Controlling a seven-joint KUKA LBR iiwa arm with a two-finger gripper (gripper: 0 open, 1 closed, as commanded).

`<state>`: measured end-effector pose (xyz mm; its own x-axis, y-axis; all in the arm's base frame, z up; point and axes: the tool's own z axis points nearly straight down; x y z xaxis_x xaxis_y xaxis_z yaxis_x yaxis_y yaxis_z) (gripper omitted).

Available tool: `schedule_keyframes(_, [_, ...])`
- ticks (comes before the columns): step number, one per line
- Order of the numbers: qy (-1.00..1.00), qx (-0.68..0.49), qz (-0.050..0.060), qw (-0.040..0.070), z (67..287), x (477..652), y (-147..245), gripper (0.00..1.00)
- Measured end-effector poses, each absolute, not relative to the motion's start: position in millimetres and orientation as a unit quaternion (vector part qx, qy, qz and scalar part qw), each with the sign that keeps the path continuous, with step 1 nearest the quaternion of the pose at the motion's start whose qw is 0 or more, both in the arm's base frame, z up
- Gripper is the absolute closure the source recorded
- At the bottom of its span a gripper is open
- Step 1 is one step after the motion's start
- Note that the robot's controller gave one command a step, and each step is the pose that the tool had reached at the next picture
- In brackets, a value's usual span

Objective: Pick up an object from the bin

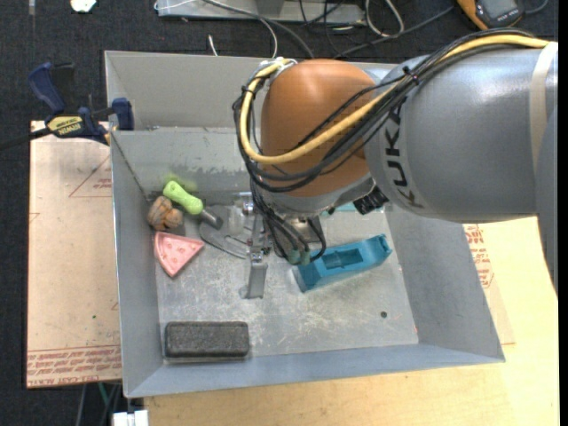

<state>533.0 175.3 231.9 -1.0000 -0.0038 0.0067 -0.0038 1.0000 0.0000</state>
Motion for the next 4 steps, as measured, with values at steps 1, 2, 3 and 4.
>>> schedule_keyframes(1, [-1.0, 0.0, -0.001, 0.0, 235.9, 534.8, 174.3, 0.0])
schedule_keyframes(2, [-1.0, 0.02, -0.001, -0.001, 255.1, 534.8, 164.5, 0.0])
schedule_keyframes(3, [-1.0, 0.024, -0.001, -0.001, 259.6, 550.0, 141.4, 0.0])
schedule_keyframes(4, [-1.0, -0.001, -0.002, -0.002, 303.4, 565.7, 113.6, 0.0])
